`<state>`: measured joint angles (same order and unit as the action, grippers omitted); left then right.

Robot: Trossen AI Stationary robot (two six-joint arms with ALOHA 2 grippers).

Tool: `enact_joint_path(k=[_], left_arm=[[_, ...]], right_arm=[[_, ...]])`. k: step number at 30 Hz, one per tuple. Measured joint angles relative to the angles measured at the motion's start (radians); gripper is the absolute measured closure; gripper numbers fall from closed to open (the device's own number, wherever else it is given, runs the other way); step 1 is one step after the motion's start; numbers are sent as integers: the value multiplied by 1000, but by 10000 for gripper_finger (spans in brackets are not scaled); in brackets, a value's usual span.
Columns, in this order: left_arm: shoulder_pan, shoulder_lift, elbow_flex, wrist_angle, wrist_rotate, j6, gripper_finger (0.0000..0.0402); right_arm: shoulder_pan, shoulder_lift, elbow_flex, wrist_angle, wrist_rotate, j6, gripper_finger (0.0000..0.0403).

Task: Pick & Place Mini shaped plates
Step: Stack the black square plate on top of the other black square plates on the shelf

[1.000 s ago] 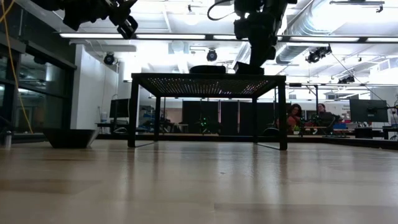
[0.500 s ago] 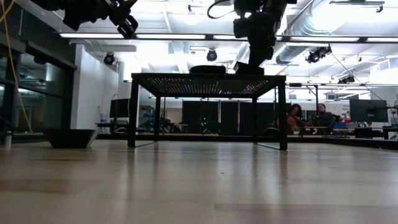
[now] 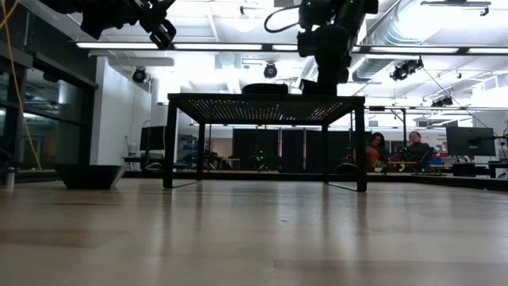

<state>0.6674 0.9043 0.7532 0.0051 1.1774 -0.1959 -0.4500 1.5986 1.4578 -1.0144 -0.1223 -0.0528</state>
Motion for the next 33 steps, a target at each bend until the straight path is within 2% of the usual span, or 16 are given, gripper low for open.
enact_joint_path(k=[15, 26, 33], left_arm=[[0, 0, 0, 0, -6, 0, 259], [0, 0, 0, 0, -9, 0, 259], [0, 0, 0, -3, -10, 0, 259]], right_arm=[[-2, -2, 1, 3, -12, 1, 326], [-16, -52, 2, 4, -14, -8, 394], [-22, -84, 3, 1, -11, 3, 399]])
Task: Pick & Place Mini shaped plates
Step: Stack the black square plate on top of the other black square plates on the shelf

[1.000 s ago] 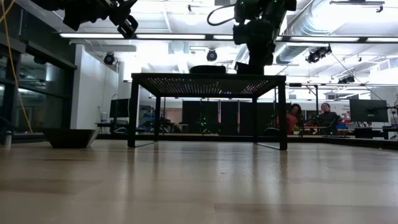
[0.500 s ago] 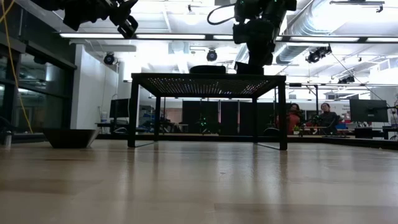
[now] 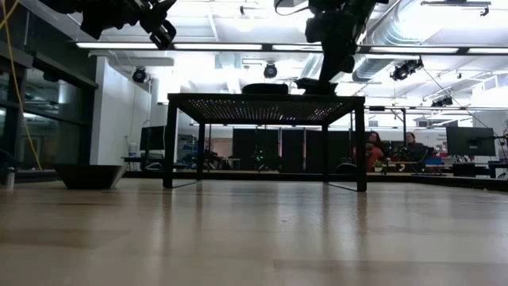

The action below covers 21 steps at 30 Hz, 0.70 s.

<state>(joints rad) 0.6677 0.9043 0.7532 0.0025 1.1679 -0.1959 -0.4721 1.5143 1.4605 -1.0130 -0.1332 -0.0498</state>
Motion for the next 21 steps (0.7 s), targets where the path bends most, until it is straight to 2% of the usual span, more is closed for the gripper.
enact_joint_path(k=[9, 21], left_arm=[[0, 0, 0, -2, 1, 0, 259], [0, 0, 0, -4, 2, 0, 259]], right_arm=[[1, 0, 0, -8, -53, 16, 401], [10, 19, -2, -8, -69, 23, 401]])
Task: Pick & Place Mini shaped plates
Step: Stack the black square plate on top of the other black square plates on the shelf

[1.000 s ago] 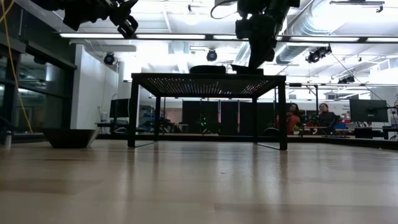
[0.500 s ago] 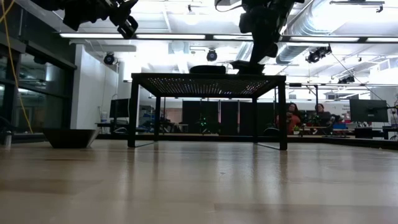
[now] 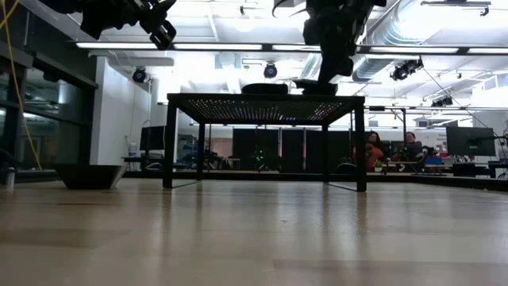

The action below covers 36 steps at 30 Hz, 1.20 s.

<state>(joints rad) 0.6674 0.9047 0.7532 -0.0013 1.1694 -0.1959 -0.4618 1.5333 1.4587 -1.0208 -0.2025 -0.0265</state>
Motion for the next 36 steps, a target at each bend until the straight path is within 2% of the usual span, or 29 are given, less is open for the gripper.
enact_joint_path(k=[12, 18, 27, 36], left_arm=[[0, 0, 0, 0, 2, 0, 259], [0, 0, 0, 0, 2, 0, 259], [0, 0, 0, 0, 2, 0, 259], [0, 0, 0, 0, 2, 0, 259]], right_arm=[[0, 1, -1, 2, -6, 0, 385], [-1, 1, -1, 5, -21, -5, 399], [-5, 8, -1, 26, -39, -1, 400], [-5, 43, -2, 26, -37, 0, 376]])
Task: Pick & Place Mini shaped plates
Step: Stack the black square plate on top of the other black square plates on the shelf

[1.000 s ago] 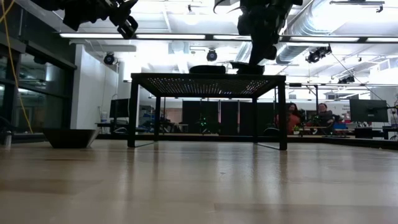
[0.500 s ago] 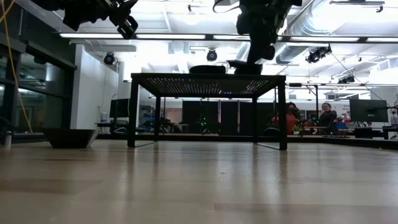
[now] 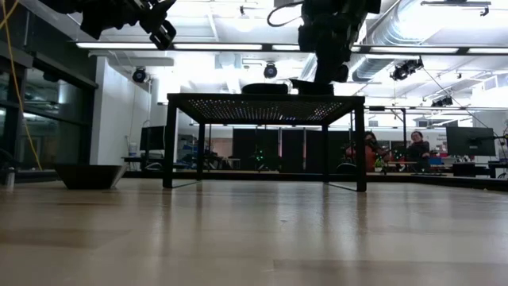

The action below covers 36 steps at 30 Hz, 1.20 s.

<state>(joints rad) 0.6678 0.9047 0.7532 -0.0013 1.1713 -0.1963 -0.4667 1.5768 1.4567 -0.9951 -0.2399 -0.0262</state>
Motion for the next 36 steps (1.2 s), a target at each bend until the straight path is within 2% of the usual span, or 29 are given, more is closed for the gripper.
enact_joint_path(k=[12, 36], left_arm=[[0, 0, 0, 0, 0, 0, 259], [0, 0, 0, 0, -2, 0, 259]], right_arm=[[-5, 0, 0, 14, -32, -1, 342], [-5, 9, 1, 56, -4, -53, 340]])
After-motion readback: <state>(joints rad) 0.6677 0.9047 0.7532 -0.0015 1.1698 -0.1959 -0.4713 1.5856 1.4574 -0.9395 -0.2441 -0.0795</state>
